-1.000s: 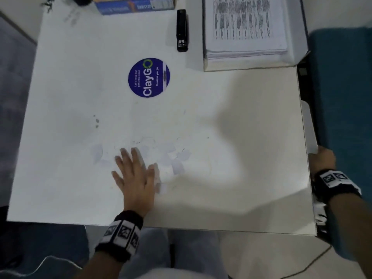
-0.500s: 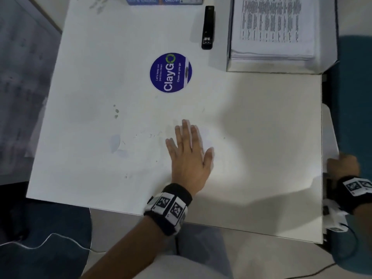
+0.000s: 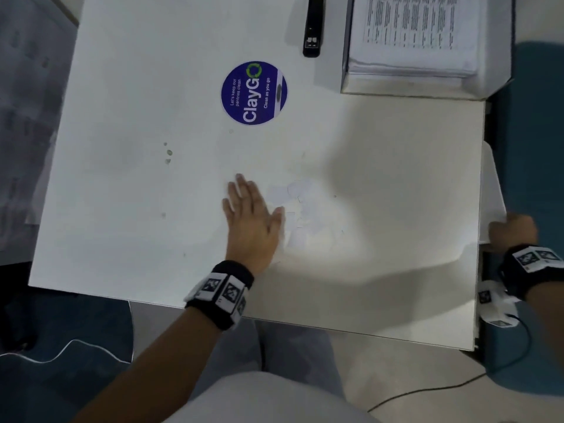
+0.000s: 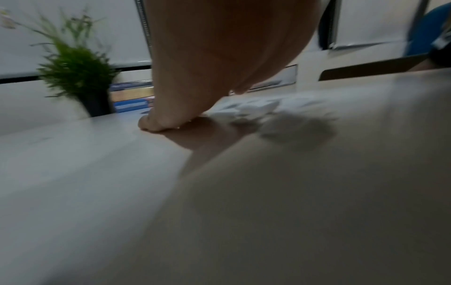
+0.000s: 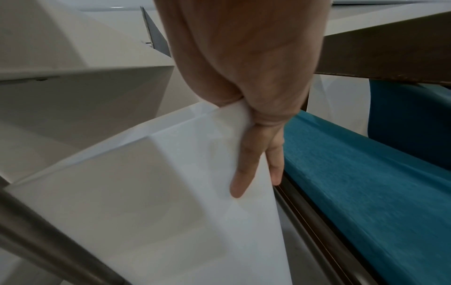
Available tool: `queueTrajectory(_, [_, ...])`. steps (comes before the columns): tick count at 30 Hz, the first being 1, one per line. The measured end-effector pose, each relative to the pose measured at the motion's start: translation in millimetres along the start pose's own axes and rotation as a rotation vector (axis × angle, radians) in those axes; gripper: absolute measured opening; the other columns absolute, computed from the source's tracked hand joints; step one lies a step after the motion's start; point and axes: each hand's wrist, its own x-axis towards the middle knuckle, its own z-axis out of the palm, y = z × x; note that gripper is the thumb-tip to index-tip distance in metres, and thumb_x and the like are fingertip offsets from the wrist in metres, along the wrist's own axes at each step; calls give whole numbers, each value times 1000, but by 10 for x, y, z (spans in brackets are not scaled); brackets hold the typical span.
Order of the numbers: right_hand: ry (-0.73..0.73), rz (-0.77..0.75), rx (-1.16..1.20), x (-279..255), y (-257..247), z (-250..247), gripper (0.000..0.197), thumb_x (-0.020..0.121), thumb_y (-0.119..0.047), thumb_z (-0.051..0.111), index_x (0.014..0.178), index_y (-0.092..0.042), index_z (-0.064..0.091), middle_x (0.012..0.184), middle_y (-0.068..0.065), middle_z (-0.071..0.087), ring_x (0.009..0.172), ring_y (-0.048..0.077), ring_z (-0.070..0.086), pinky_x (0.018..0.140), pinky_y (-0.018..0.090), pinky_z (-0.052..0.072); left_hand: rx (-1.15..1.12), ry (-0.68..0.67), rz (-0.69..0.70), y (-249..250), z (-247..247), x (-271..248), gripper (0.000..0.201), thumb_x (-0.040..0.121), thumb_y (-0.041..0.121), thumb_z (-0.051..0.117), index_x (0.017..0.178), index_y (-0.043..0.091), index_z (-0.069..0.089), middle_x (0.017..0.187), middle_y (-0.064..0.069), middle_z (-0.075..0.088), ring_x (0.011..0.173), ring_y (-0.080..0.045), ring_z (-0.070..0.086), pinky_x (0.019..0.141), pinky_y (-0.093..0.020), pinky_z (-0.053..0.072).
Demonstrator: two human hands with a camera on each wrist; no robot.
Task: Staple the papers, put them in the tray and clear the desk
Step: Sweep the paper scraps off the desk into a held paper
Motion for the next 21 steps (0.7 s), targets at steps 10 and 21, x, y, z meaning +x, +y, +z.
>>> queueTrajectory(10, [11,-49,-16,-132,-129,3,37,86,10,40,120,14,55,121,35,58,112,45,56,91,42,46,42,-82,198,980,249,288,69,99,36,27,149,-3,2,159,-21,-11,148,-37,-12,121,-51,1])
queueTrajectory(21, [-3,-67,49,-99,-84,-14,38,83,9,38,115,11,58,118,32,61,110,44,58,90,40,47,-69,70,-110,247,-291,537,67,101,33,24,148,-5,-4,159,-24,-11,147,-39,-10,121,-52,-3])
